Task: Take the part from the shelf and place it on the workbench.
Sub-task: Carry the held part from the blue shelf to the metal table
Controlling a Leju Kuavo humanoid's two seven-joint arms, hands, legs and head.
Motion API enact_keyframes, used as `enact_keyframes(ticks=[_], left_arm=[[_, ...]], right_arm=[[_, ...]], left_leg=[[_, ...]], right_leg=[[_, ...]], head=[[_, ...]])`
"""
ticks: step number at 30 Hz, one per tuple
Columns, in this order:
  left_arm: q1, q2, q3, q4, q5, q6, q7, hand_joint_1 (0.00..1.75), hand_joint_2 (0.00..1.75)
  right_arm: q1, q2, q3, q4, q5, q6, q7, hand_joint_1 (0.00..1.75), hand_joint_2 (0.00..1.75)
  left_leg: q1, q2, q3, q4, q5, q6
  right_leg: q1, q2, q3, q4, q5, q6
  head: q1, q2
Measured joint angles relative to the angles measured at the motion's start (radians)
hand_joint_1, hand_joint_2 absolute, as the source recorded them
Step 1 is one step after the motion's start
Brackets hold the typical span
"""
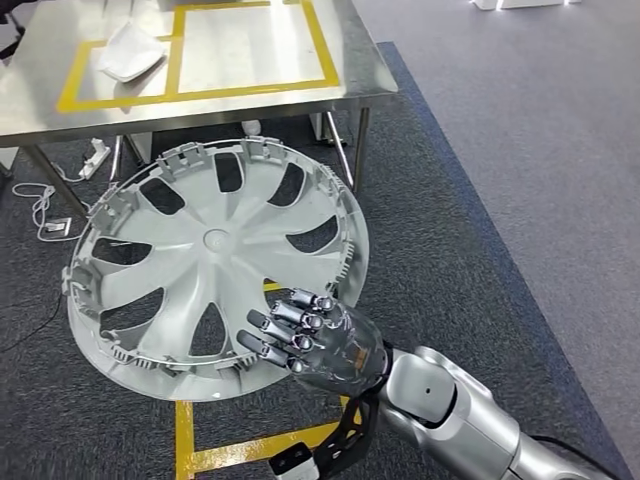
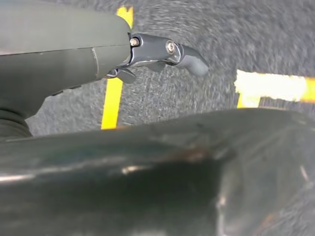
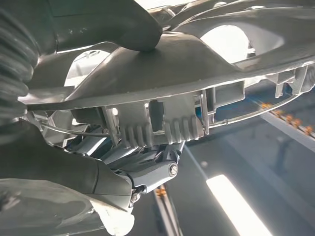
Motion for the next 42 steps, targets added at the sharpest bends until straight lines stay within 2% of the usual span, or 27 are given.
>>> enact_keyframes(ticks=[1,2,3,4,5,6,7,8,9,10,11,14,22,25,28,30,33,34,35,36,37,38,39,40,42], left_arm=[[-0.001,0.000,0.000,0.000,0.000,0.001,0.000,0.00,0.00],[-0.003,0.000,0.000,0.000,-0.001,0.001,0.000,0.00,0.00],[-0.005,0.000,-0.001,0.000,-0.001,0.002,0.000,0.00,0.00],[-0.005,-0.001,-0.001,0.000,-0.002,0.002,0.000,0.00,0.00],[-0.005,-0.001,-0.001,0.000,-0.003,0.002,0.000,0.00,0.00],[-0.005,-0.002,-0.001,0.000,-0.003,0.002,0.000,0.00,0.00],[-0.005,-0.002,-0.001,0.000,-0.003,0.002,0.000,0.00,0.00],[-0.005,-0.002,-0.001,0.000,-0.004,0.003,0.000,0.00,0.00],[-0.005,-0.002,-0.001,0.000,-0.004,0.003,0.000,0.00,0.00],[-0.005,-0.003,-0.001,0.000,-0.005,0.003,0.000,0.00,0.00],[-0.005,-0.003,-0.001,0.000,-0.006,0.004,0.000,0.00,0.00],[-0.004,-0.002,-0.001,0.000,-0.007,0.004,0.000,0.00,0.00],[-0.004,-0.001,-0.002,0.000,-0.012,0.011,-0.002,0.00,0.00],[-0.004,0.001,-0.002,0.000,-0.012,0.011,-0.002,0.00,0.00],[-0.004,0.001,-0.002,0.000,-0.012,0.011,-0.001,0.00,0.00],[-0.005,0.001,-0.002,0.000,-0.012,0.010,-0.001,0.00,0.00],[-0.004,0.002,-0.002,0.000,-0.012,0.002,-0.001,0.00,0.00],[-0.003,0.002,-0.002,0.000,-0.013,0.000,-0.001,0.00,0.00],[-0.002,0.003,-0.002,0.000,-0.014,-0.002,-0.001,0.00,0.00],[-0.001,0.003,-0.002,0.000,-0.014,-0.003,-0.001,0.00,0.00],[-0.001,0.003,-0.002,0.000,-0.015,-0.003,0.000,0.00,0.00],[-0.001,0.004,-0.002,0.000,-0.015,-0.004,0.000,0.00,0.00],[-0.001,0.005,-0.002,0.000,-0.015,-0.004,0.001,0.00,0.00],[-0.001,0.006,-0.002,0.000,-0.015,-0.004,0.001,0.00,0.00],[-0.001,0.007,-0.002,0.001,-0.015,-0.004,0.003,0.00,0.00]], right_arm=[[0.006,0.005,-0.010,-0.006,-0.006,0.000,-0.012,1.75,1.75],[0.014,0.008,-0.020,-0.010,-0.014,0.000,-0.026,1.75,1.75],[0.021,0.010,-0.030,-0.013,-0.024,0.000,-0.041,1.75,1.75],[0.030,0.013,-0.039,-0.014,-0.032,0.000,-0.056,1.75,1.75],[0.038,0.016,-0.048,-0.014,-0.039,0.000,-0.069,1.75,1.75],[0.046,0.019,-0.056,-0.014,-0.046,0.000,-0.081,1.75,1.75],[0.052,0.023,-0.062,-0.014,-0.052,0.000,-0.090,1.75,1.75],[0.056,0.026,-0.069,-0.014,-0.059,0.000,-0.097,1.75,1.75],[0.057,0.029,-0.074,-0.015,-0.063,0.000,-0.102,1.75,1.75],[0.058,0.032,-0.079,-0.016,-0.066,0.000,-0.104,1.75,1.75],[0.058,0.036,-0.083,-0.017,-0.068,0.000,-0.106,1.75,1.75],[0.061,0.044,-0.090,-0.019,-0.087,0.000,-0.118,1.75,1.75],[0.074,0.064,-0.110,-0.019,-0.143,0.000,-0.177,1.75,1.75],[0.079,0.068,-0.112,-0.019,-0.144,0.000,-0.181,1.75,1.75],[0.083,0.070,-0.117,-0.019,-0.145,0.000,-0.184,1.75,1.75],[0.084,0.070,-0.123,-0.019,-0.148,0.000,-0.187,1.75,1.75],[0.089,0.070,-0.129,-0.019,-0.172,0.000,-0.207,1.75,1.75],[0.092,0.070,-0.131,-0.019,-0.181,0.000,-0.217,1.75,1.75],[0.095,0.070,-0.132,-0.018,-0.189,0.000,-0.225,1.75,1.75],[0.097,0.070,-0.133,-0.018,-0.193,0.000,-0.230,1.75,1.75],[0.099,0.070,-0.134,-0.018,-0.196,0.000,-0.235,1.75,1.75],[0.100,0.070,-0.135,-0.018,-0.197,0.000,-0.237,1.75,1.75],[0.100,0.070,-0.136,-0.018,-0.197,0.000,-0.239,1.75,1.75],[0.100,0.071,-0.137,-0.018,-0.197,0.000,-0.240,1.75,1.75],[0.102,0.073,-0.139,-0.018,-0.197,0.000,-0.241,1.75,1.75]], left_leg=[[0.003,-0.010,0.004,-0.003,0.001,0.006],[0.003,-0.019,0.005,-0.004,0.000,0.011],[0.002,-0.028,0.005,-0.003,-0.001,0.014],[0.001,-0.037,0.006,-0.003,-0.002,0.017],[0.000,-0.046,0.007,-0.002,-0.003,0.018],[-0.001,-0.053,0.008,-0.002,-0.005,0.018],[-0.002,-0.059,0.010,-0.001,-0.006,0.018],[-0.002,-0.064,0.012,0.000,-0.008,0.016],[-0.004,-0.067,0.012,0.003,-0.011,0.013],[-0.005,-0.070,0.011,0.005,-0.012,0.009],[-0.007,-0.070,0.009,0.007,-0.013,0.006],[-0.007,-0.070,0.010,0.006,-0.012,0.008],[-0.007,-0.070,0.014,-0.001,-0.012,0.007],[-0.010,-0.070,0.014,-0.002,-0.015,0.011],[-0.008,-0.070,0.025,-0.018,-0.017,0.020],[-0.003,-0.070,0.039,-0.027,-0.022,0.028],[-0.002,-0.069,0.045,-0.027,-0.029,0.033],[-0.002,-0.068,0.048,-0.026,-0.032,0.032],[-0.001,-0.069,0.053,-0.026,-0.036,0.029],[0.001,-0.070,0.061,-0.024,-0.041,0.024],[0.004,-0.071,0.069,-0.022,-0.048,0.018],[0.005,-0.072,0.077,-0.019,-0.056,0.011],[0.005,-0.073,0.081,-0.016,-0.063,0.004],[0.005,-0.072,0.083,-0.016,-0.069,-0.002],[0.004,-0.071,0.087,-0.012,-0.074,-0.015]], right_leg=[[-0.002,0.031,-0.019,0.041,-0.023,0.003],[-0.002,0.065,-0.051,0.102,-0.051,0.003],[-0.002,0.087,-0.091,0.174,-0.077,0.002],[-0.001,0.097,-0.129,0.232,-0.091,0.001],[0.000,0.101,-0.155,0.261,-0.085,-0.001],[0.000,0.102,-0.164,0.252,-0.061,-0.004],[0.001,0.102,-0.152,0.203,-0.018,-0.008],[0.001,0.103,-0.129,0.133,0.025,-0.012],[0.002,0.105,-0.102,0.068,0.056,-0.016],[0.003,0.108,-0.081,0.020,0.074,-0.020],[0.004,0.110,-0.070,-0.003,0.079,-0.021],[0.005,0.114,-0.067,-0.011,0.081,-0.019],[0.004,0.114,-0.066,-0.011,0.079,-0.023],[0.002,0.114,-0.063,-0.012,0.080,-0.020],[0.001,0.113,-0.062,0.001,0.087,-0.009],[0.001,0.112,-0.086,0.050,0.061,-0.002],[-0.001,0.112,-0.182,0.220,-0.018,0.006],[-0.002,0.112,-0.206,0.256,-0.027,0.009],[-0.003,0.111,-0.211,0.255,-0.014,0.012],[-0.005,0.111,-0.196,0.213,0.019,0.013],[-0.008,0.111,-0.167,0.144,0.061,0.016],[-0.008,0.112,-0.139,0.080,0.088,0.016],[-0.007,0.113,-0.116,0.027,0.097,0.012],[-0.005,0.114,-0.101,-0.001,0.096,0.004],[-0.002,0.116,-0.086,-0.013,0.081,-0.019]], head=[[0.003,0.000],[0.006,0.000],[0.009,0.000],[0.010,0.000],[0.011,0.000],[0.011,0.000],[0.011,0.000],[0.011,0.000],[0.010,0.000],[0.010,0.000],[0.010,0.000],[0.009,0.000],[0.009,0.000],[0.009,0.000],[0.010,0.000],[0.014,0.000],[0.019,0.000],[0.019,0.000],[0.019,0.000],[0.020,0.000],[0.020,0.000],[0.020,0.000],[0.021,0.000],[0.021,0.000],[0.022,0.000]])
